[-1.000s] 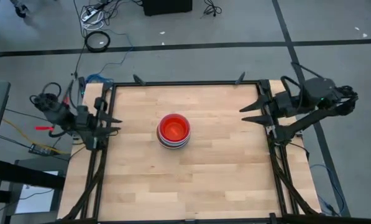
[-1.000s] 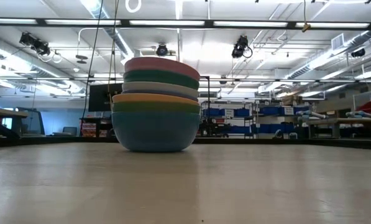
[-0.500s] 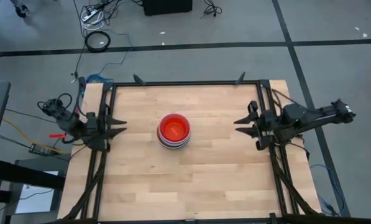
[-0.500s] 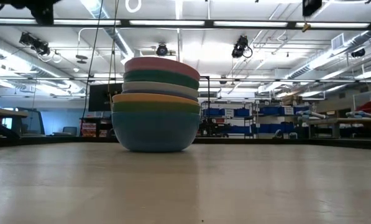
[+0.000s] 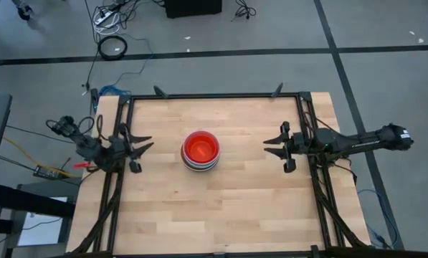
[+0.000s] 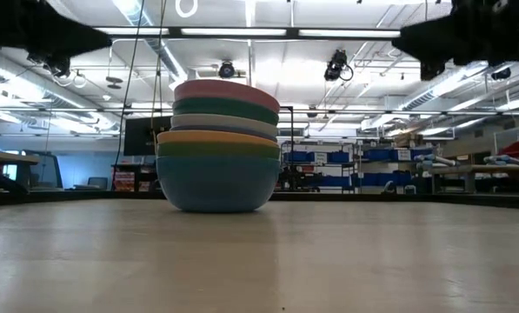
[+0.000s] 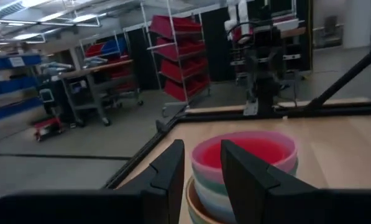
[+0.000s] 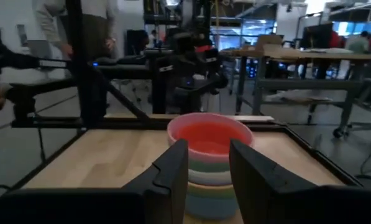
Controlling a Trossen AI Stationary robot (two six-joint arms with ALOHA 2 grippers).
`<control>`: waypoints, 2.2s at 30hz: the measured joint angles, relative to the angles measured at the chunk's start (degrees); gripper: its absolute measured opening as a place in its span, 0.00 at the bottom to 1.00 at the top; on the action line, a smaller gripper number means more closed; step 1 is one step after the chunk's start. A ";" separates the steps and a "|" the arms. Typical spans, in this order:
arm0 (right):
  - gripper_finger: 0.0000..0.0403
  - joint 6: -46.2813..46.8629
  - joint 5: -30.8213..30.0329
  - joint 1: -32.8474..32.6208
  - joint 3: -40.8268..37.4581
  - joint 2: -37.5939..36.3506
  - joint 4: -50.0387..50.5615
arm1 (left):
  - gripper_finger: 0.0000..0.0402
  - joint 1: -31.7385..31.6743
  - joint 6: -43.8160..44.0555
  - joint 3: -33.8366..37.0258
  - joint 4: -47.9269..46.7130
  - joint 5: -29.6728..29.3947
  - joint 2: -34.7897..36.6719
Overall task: Nest bowls inside each other
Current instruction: Return to Home Position
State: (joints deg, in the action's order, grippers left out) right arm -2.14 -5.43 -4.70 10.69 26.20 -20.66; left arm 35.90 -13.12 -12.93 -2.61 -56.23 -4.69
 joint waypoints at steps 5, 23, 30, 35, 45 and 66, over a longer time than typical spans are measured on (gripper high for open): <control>0.26 2.17 2.83 2.09 -5.49 0.04 -5.69 | 0.28 0.02 1.72 5.18 4.28 -2.02 -0.02; 0.26 1.03 2.05 2.29 -9.63 -0.01 -11.26 | 0.28 -0.09 0.74 12.44 14.32 -6.88 -0.13; 0.26 1.32 -1.87 3.19 -8.89 -0.98 -10.74 | 0.28 -4.16 -11.40 12.46 24.50 -7.40 -0.09; 0.27 1.95 4.71 6.15 -8.89 -1.01 -10.21 | 0.28 -9.19 -11.52 12.46 24.77 -3.90 -0.08; 0.27 3.17 16.87 13.42 -8.86 -0.31 -9.55 | 0.28 -20.08 -1.16 12.46 16.47 10.32 -0.13; 0.26 1.84 26.23 25.09 -8.84 0.05 -9.47 | 0.28 -38.99 10.58 12.46 8.99 41.07 -0.13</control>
State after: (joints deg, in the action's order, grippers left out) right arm -0.30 20.80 20.39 1.85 26.24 -30.13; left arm -3.09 -2.53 -0.47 6.39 -15.15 -4.82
